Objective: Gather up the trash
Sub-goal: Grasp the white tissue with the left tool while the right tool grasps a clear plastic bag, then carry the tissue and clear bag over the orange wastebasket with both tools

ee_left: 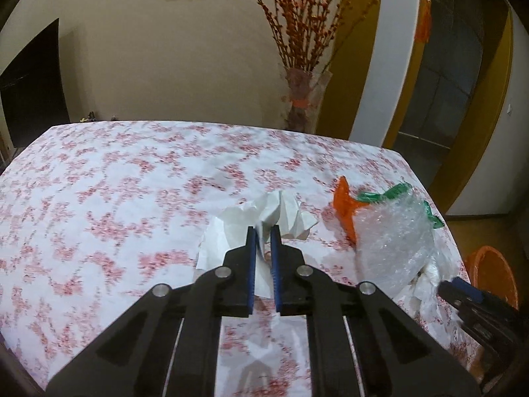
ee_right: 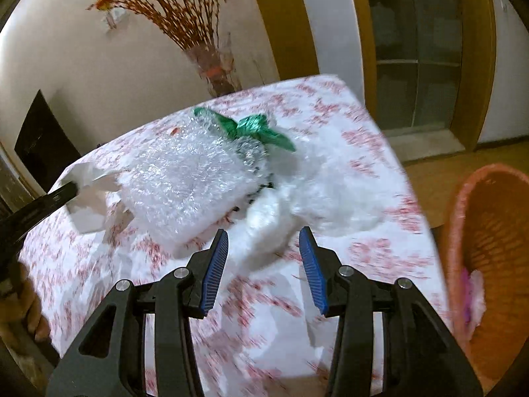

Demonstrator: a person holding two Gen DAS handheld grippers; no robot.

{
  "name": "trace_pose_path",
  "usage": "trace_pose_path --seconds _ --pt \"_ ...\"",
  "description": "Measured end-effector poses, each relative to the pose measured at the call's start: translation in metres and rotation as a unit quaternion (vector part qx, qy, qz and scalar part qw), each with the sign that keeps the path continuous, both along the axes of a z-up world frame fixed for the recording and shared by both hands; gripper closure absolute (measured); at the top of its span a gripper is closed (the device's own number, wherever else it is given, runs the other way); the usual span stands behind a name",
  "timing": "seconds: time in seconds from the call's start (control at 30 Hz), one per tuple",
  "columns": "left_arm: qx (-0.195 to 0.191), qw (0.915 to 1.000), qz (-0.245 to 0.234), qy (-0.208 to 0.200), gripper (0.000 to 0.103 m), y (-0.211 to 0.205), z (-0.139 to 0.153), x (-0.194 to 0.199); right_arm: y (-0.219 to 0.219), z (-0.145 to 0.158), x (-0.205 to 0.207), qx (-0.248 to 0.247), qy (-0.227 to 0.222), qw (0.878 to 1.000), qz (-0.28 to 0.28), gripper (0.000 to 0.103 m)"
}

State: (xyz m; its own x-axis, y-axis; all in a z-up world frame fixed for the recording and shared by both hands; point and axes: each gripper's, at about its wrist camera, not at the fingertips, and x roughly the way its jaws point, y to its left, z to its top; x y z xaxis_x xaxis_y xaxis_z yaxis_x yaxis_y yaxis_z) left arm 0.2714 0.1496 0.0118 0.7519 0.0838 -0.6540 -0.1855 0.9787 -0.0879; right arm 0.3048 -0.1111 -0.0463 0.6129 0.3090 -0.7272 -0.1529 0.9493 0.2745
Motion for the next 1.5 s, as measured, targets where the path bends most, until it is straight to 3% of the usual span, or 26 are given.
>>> trace_pose_path --seconds 0.07,0.13,0.3,0.57,0.97,1.5 --pt "-0.002 1.0 0.001 -0.002 0.093 0.003 0.002 -0.004 0.007 -0.007 0.007 -0.011 0.013 1.0 -0.007 0.057" --pt "-0.004 1.0 -0.001 -0.003 0.093 0.005 0.004 -0.007 0.01 -0.015 0.011 -0.027 0.027 0.999 -0.012 0.075" --pt "-0.007 0.9999 -0.011 -0.006 0.093 0.001 0.008 -0.012 -0.004 -0.015 -0.003 -0.04 0.013 0.999 -0.015 0.086" --pt "-0.012 0.9988 -0.045 -0.017 0.093 -0.028 0.024 -0.023 -0.041 0.009 -0.03 -0.037 -0.015 0.999 -0.03 0.088" --pt "-0.015 0.9916 -0.124 -0.034 0.093 -0.105 0.047 -0.041 -0.093 0.05 -0.066 -0.021 -0.066 0.996 -0.058 0.088" --pt "-0.042 0.9698 -0.238 -0.034 0.093 -0.231 0.057 -0.051 -0.175 0.077 -0.11 -0.032 -0.102 0.986 -0.129 0.087"
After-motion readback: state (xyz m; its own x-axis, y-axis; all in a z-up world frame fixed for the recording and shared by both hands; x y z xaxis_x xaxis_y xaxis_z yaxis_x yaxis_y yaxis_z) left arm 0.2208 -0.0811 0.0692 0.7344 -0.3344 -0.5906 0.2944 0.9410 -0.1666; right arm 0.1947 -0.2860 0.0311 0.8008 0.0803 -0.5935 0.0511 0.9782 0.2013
